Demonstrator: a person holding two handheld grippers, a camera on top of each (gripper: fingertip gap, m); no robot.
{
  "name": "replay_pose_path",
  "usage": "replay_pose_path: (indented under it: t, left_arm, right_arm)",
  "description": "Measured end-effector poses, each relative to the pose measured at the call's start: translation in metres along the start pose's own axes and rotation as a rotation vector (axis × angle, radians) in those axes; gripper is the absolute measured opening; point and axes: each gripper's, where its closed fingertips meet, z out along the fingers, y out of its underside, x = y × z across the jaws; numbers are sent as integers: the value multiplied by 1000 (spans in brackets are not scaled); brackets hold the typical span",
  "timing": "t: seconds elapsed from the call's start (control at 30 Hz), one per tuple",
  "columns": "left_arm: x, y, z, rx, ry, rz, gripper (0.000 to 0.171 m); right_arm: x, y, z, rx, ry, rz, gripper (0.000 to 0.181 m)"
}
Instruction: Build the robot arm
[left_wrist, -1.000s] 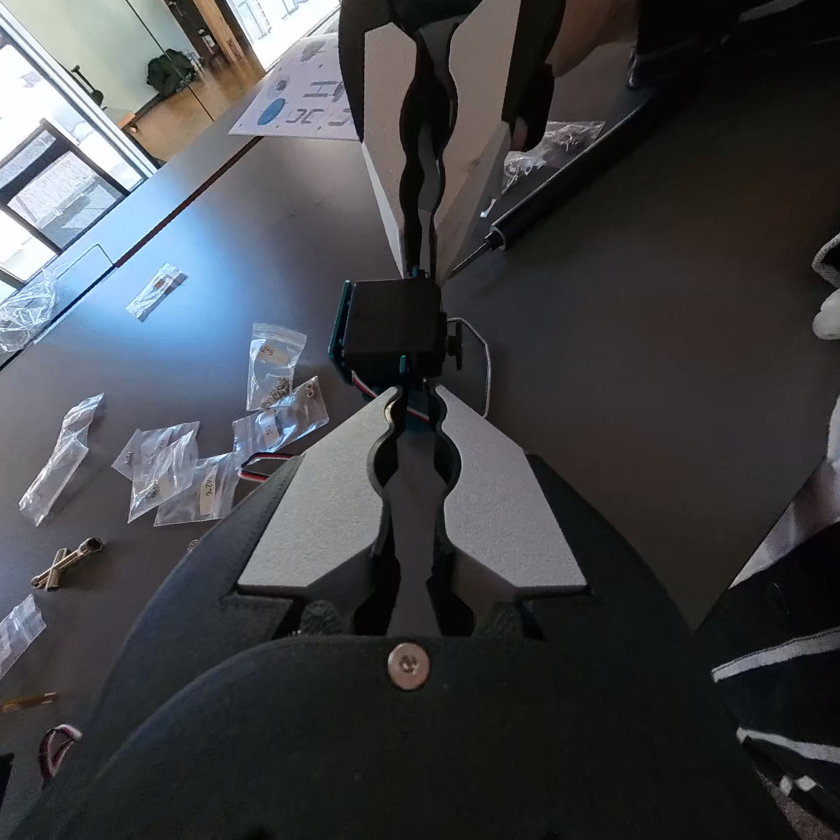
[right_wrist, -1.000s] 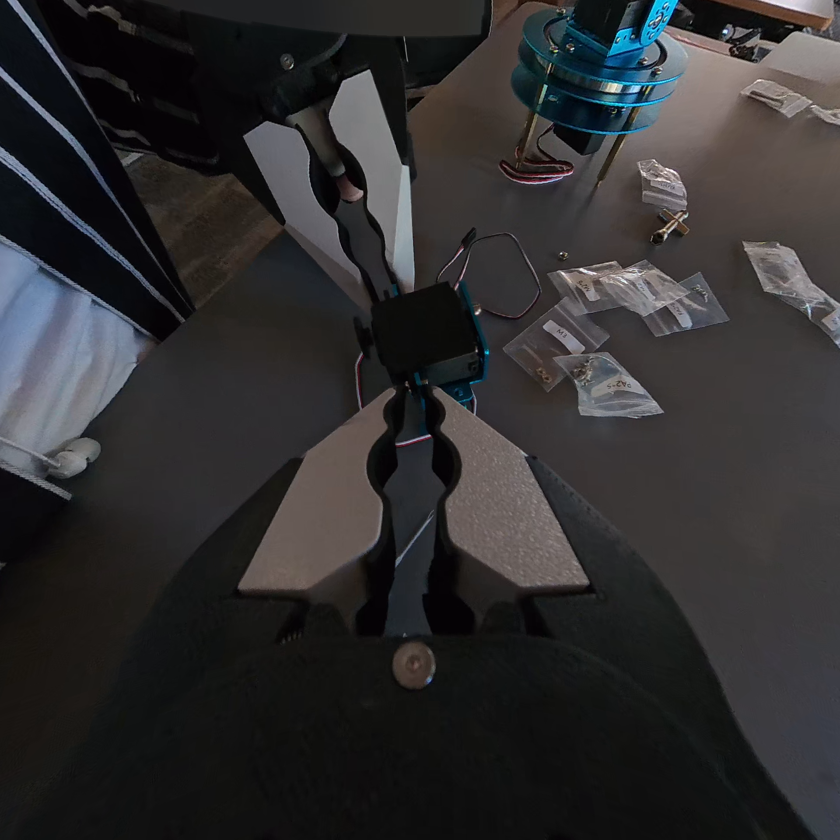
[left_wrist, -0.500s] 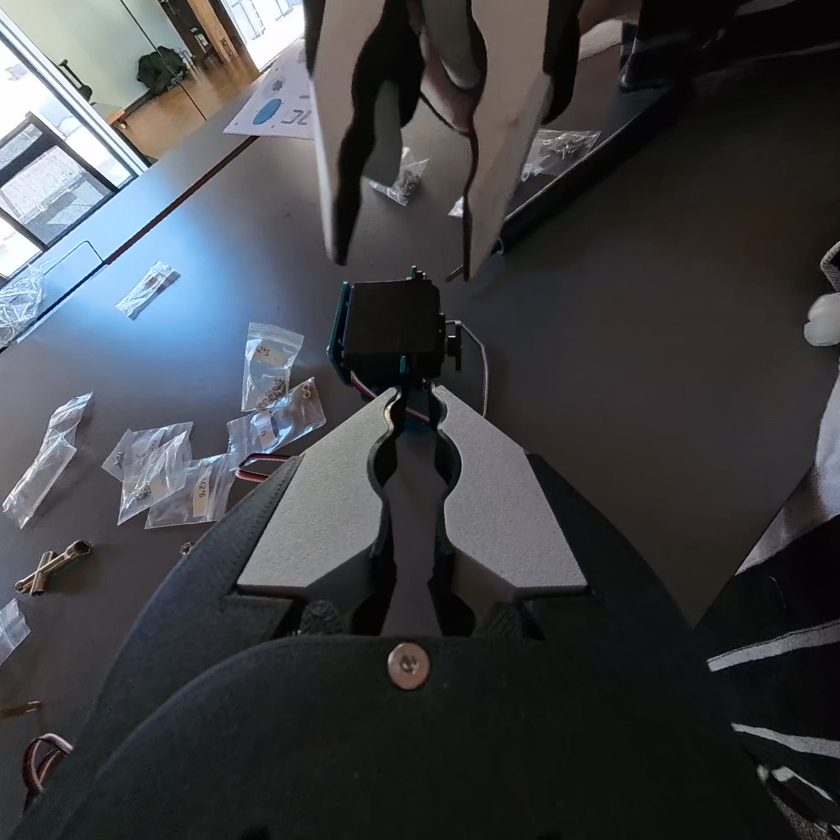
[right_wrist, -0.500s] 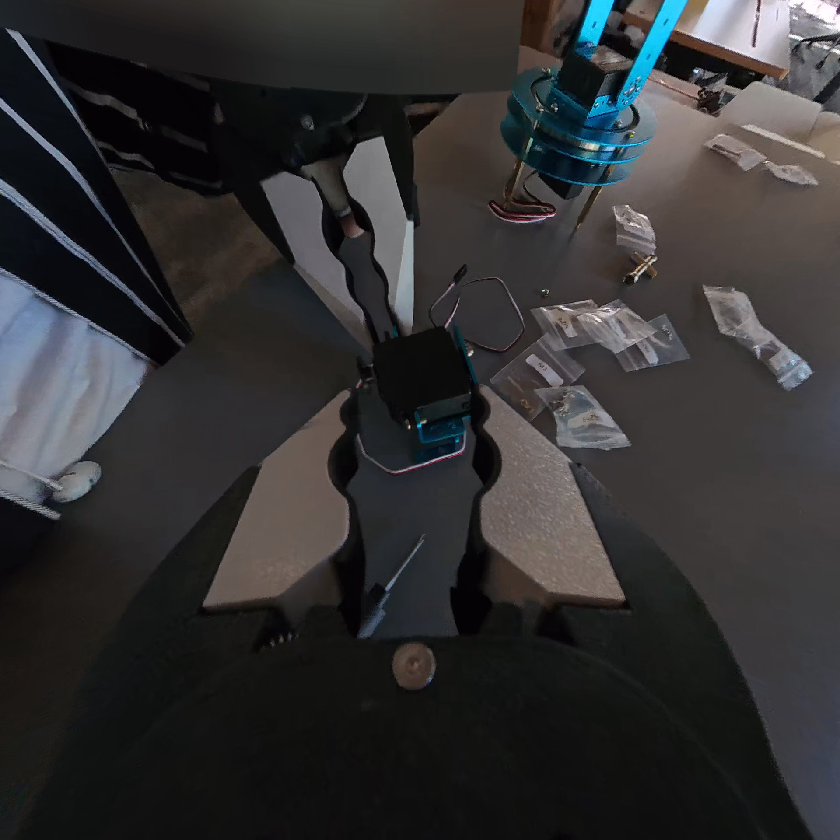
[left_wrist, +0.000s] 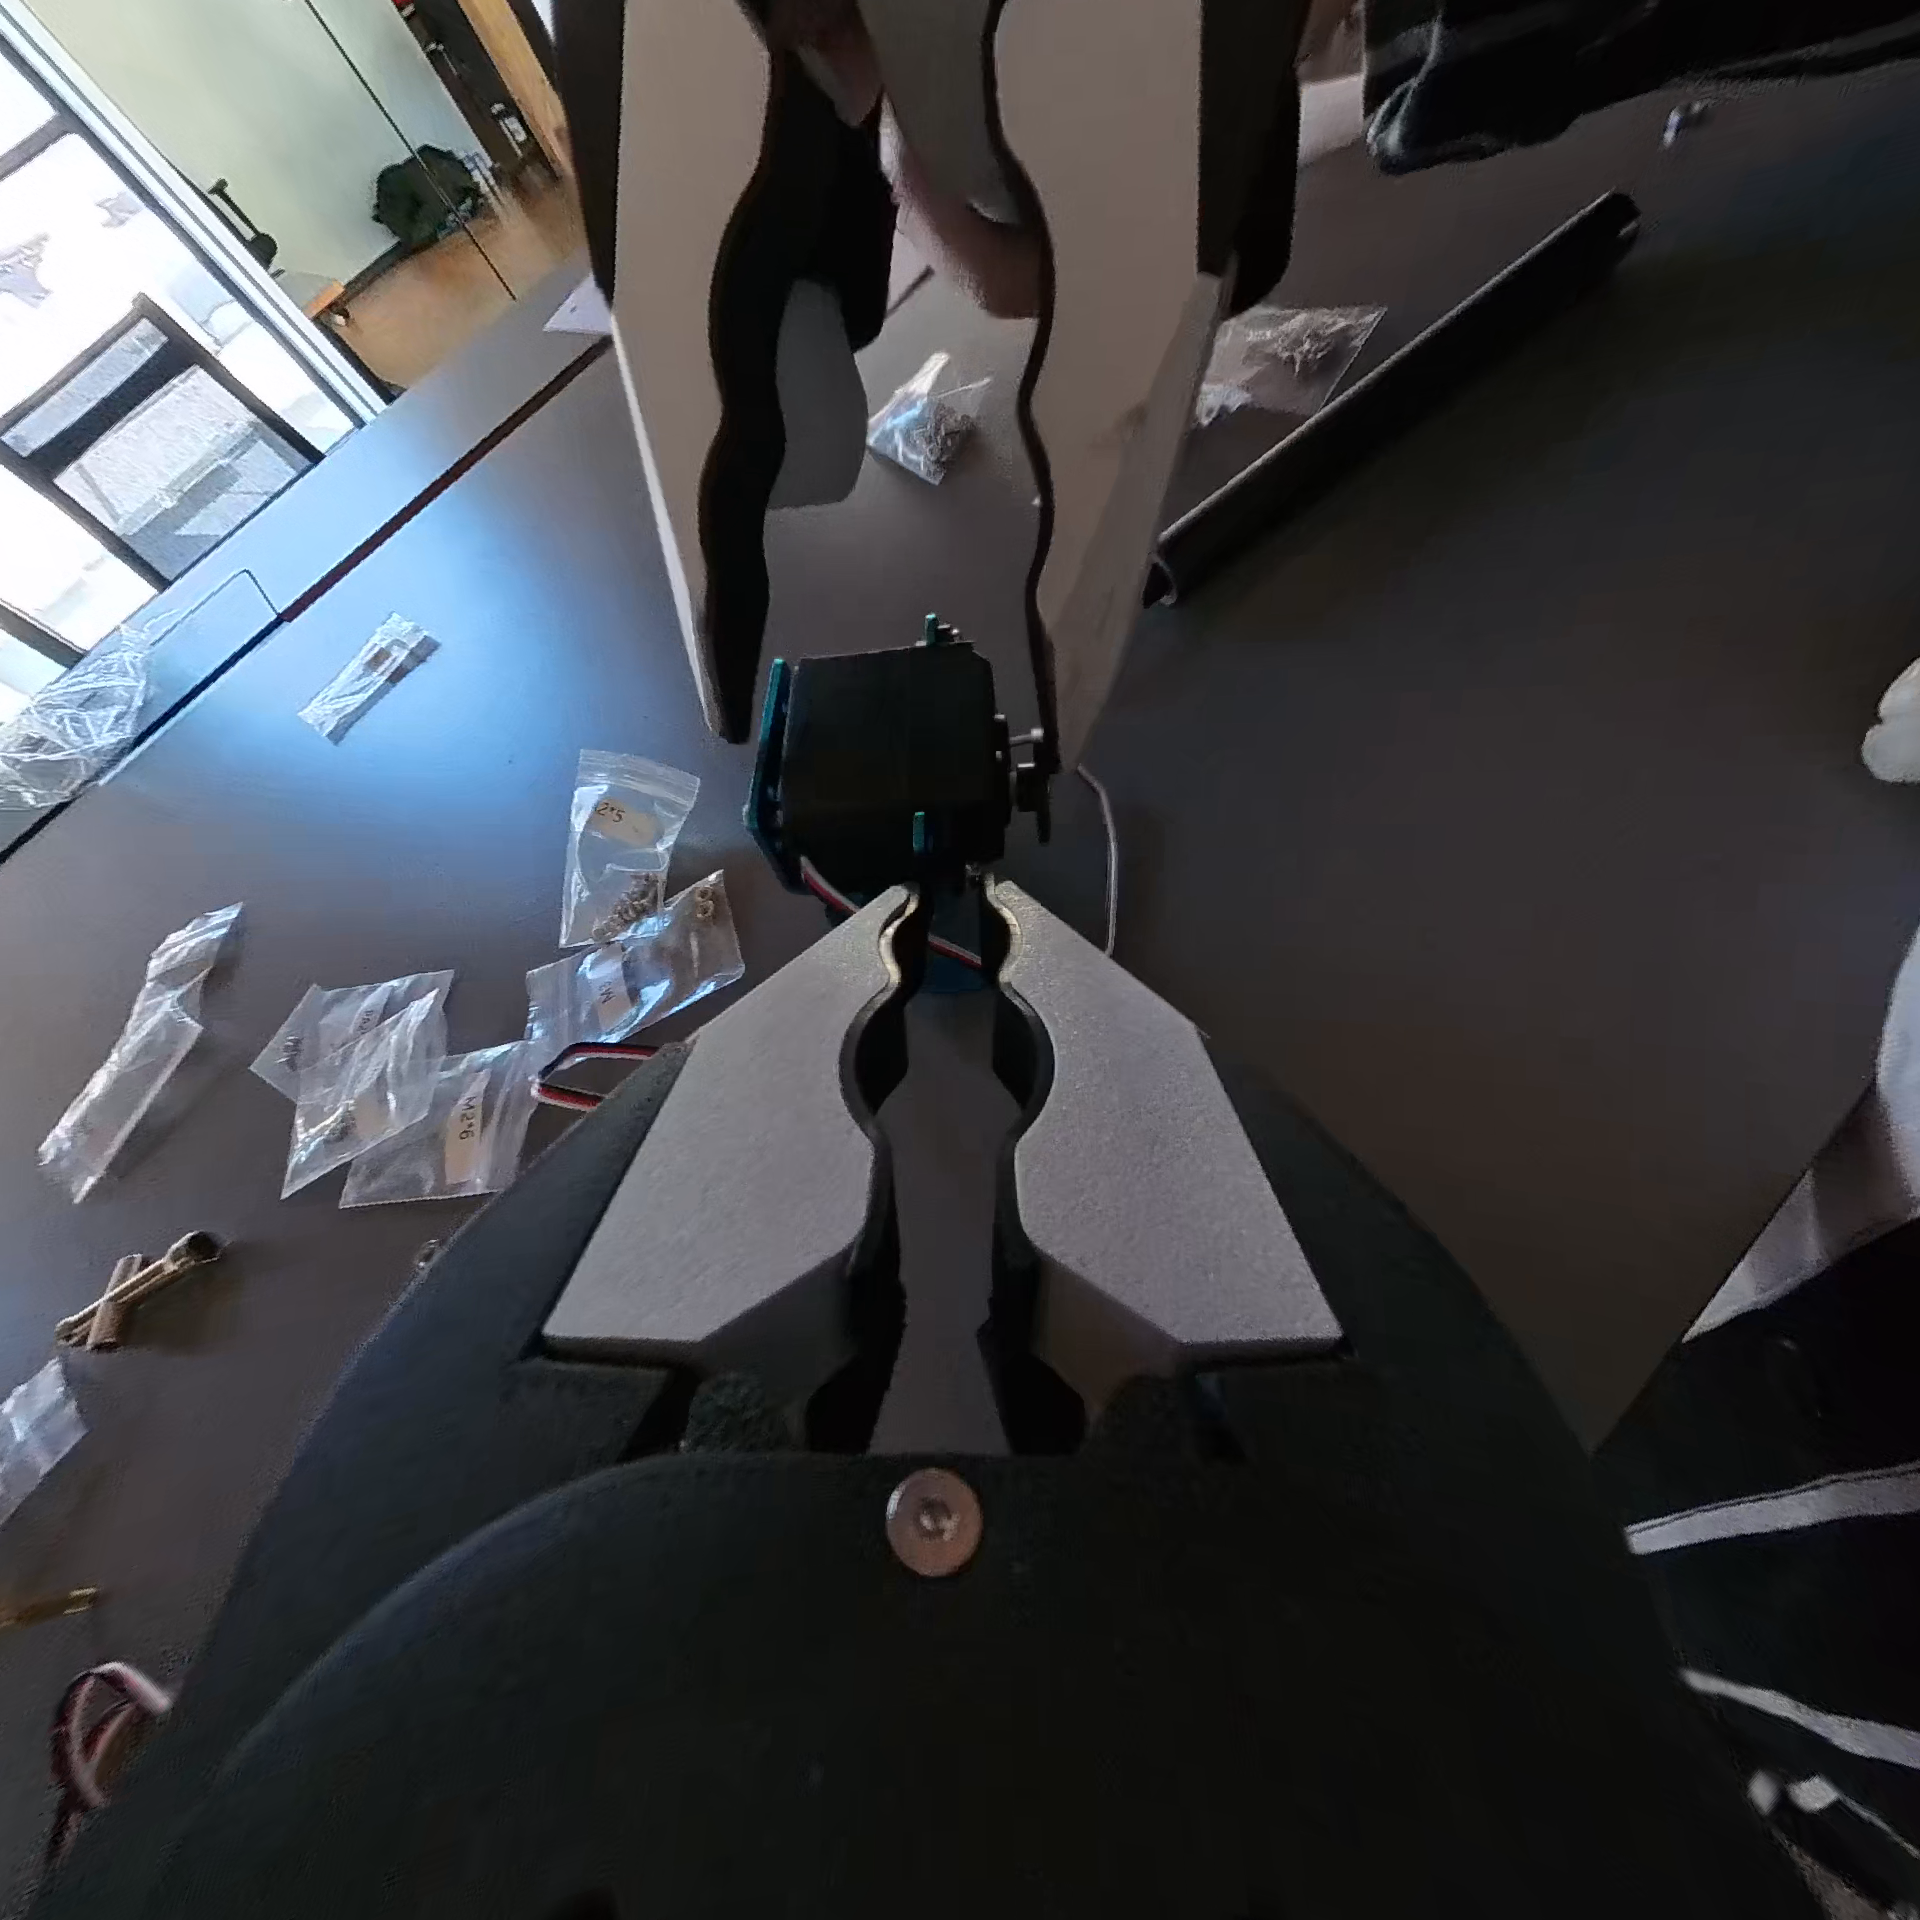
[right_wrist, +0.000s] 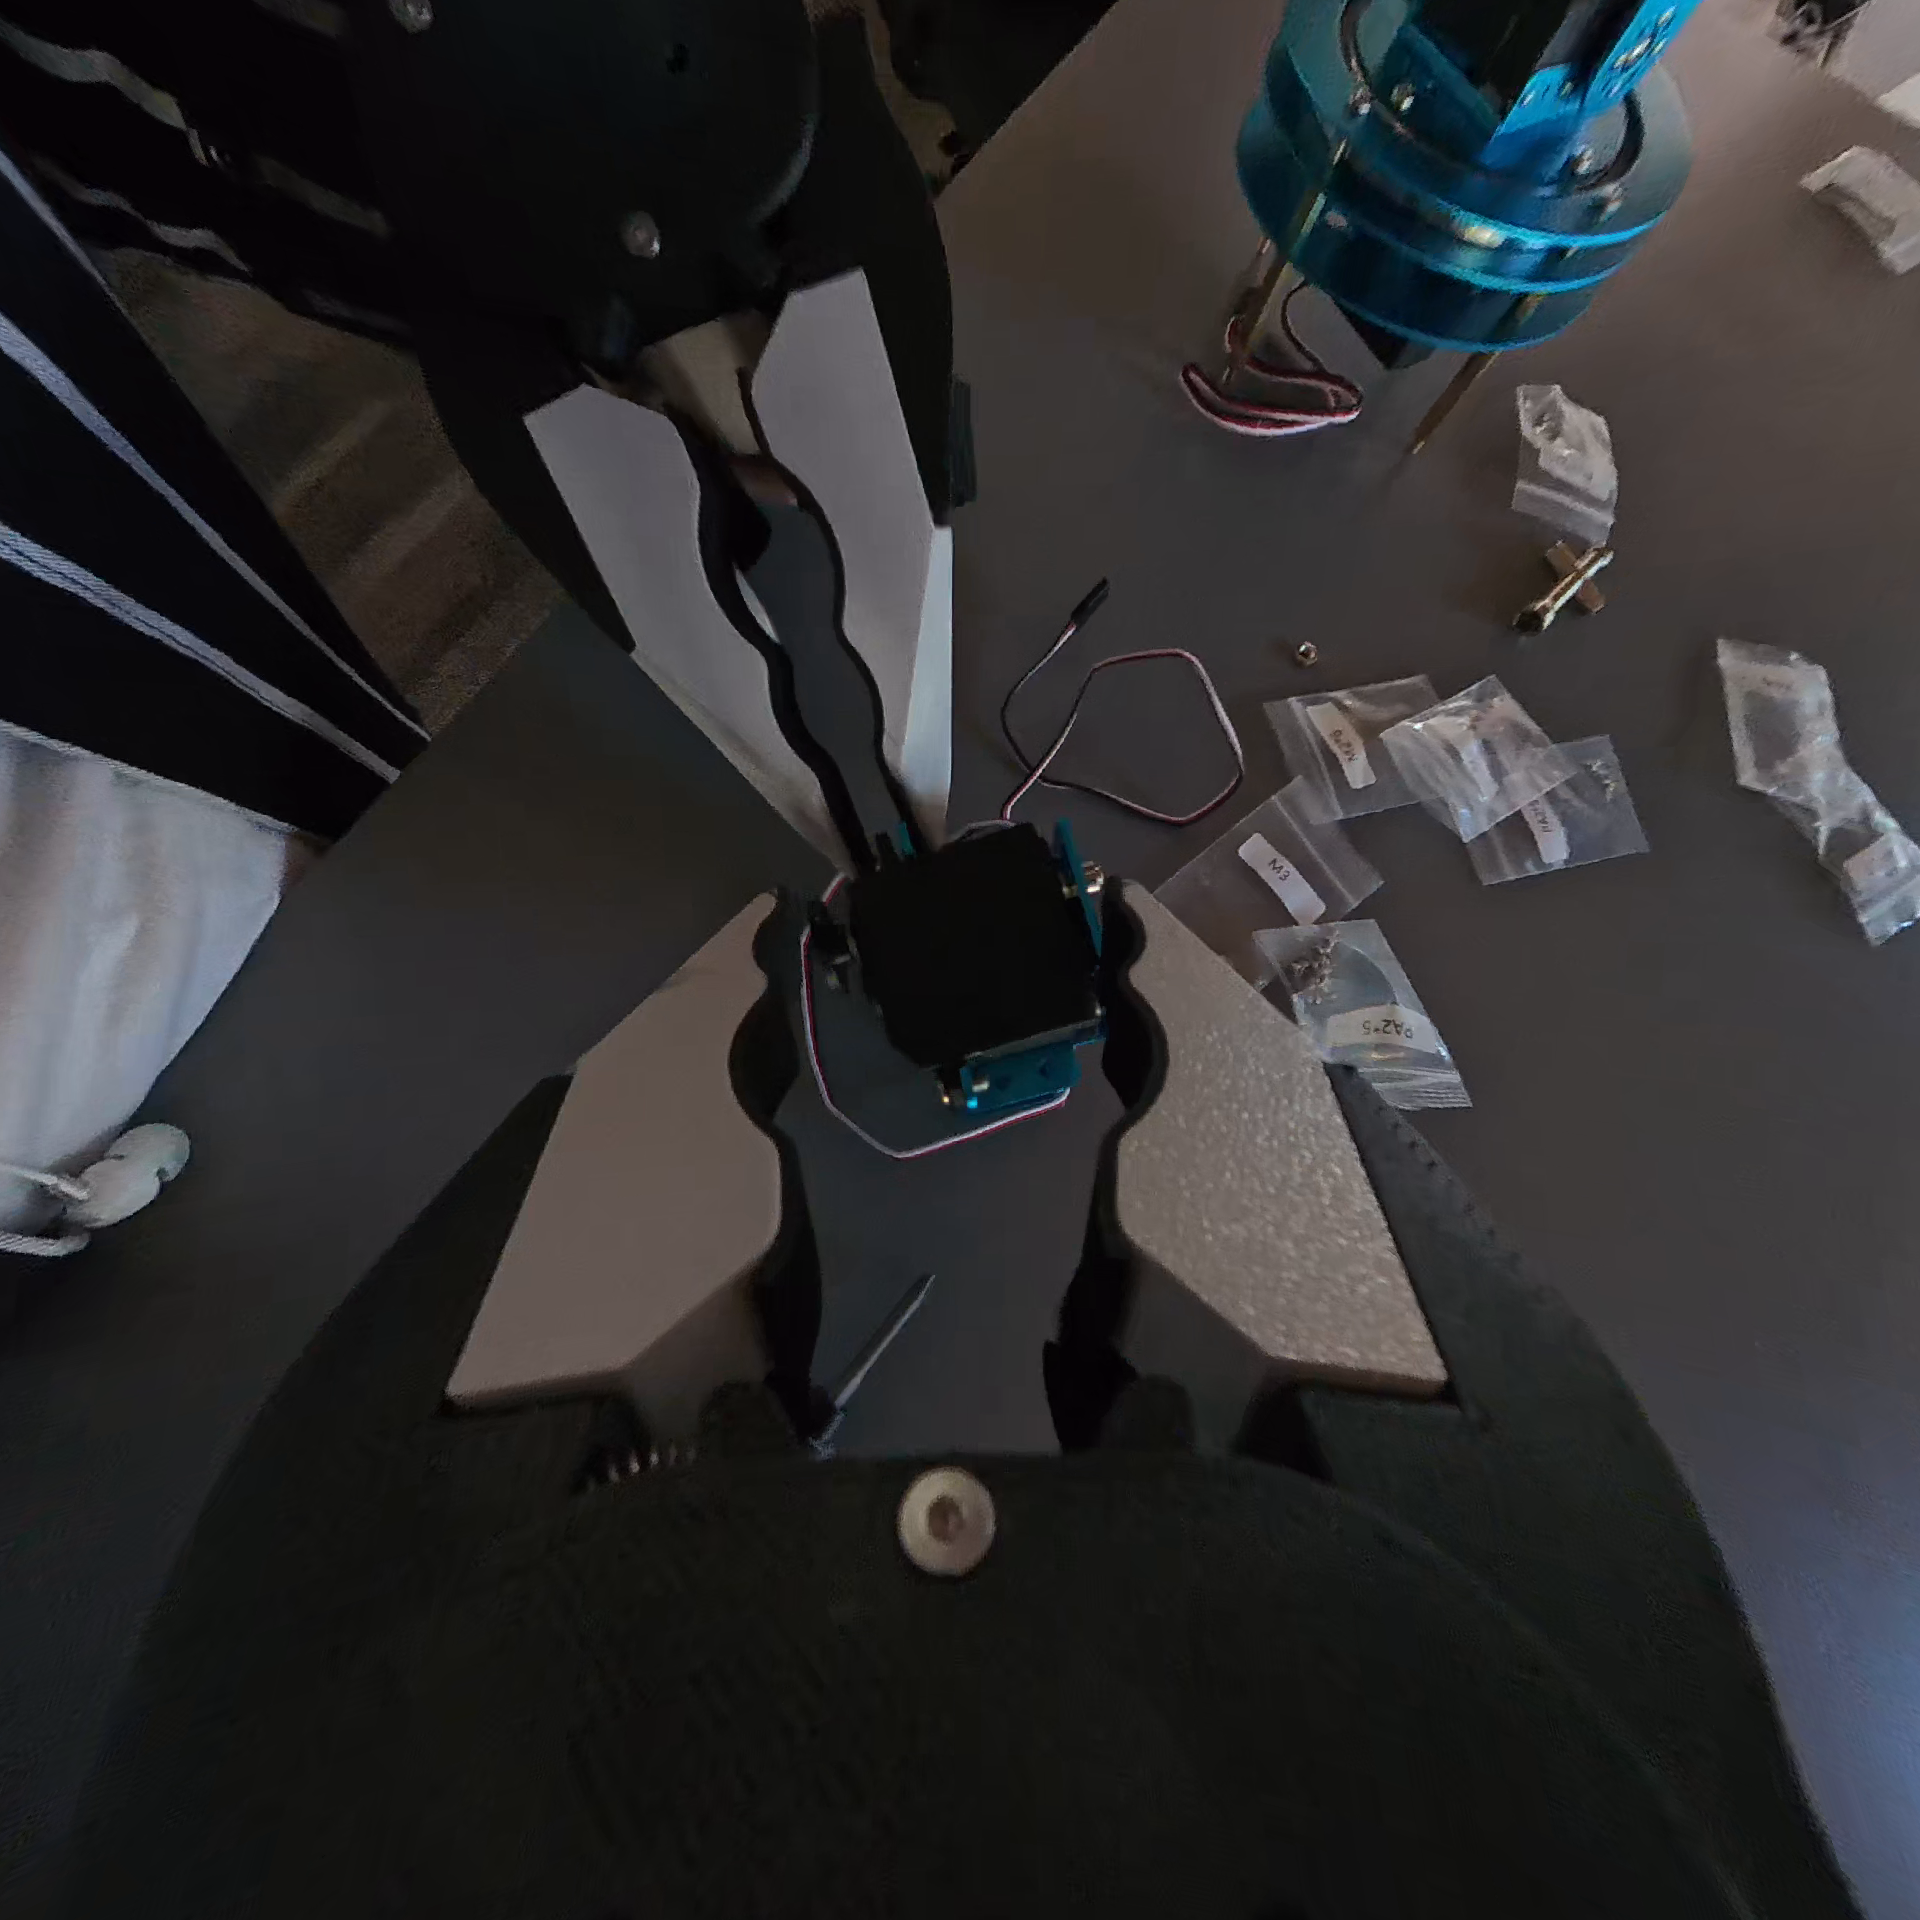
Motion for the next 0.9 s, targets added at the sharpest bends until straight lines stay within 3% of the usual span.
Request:
replay_pose_path:
  t: [0.23,0.5,0.67,0.77,0.9]
  left_arm:
    - [7,-7,5,26,-4,-68,7]
    - [14,-14,2,20,0,-110,18]
    - [-16,-14,-23,47,-36,-145,15]
    - [-30,-15,-17,40,27,-196,20]
    - [-32,-16,-4,46,144,-146,26]
  right_arm:
    - [-4,2,-26,23,200,49,47]
    - [-4,15,-34,169,391,429,42]
    - [-1,21,-38,196,508,552,44]
    - [-5,24,-33,211,514,648,46]
    - [-8,28,-25,190,558,679,46]
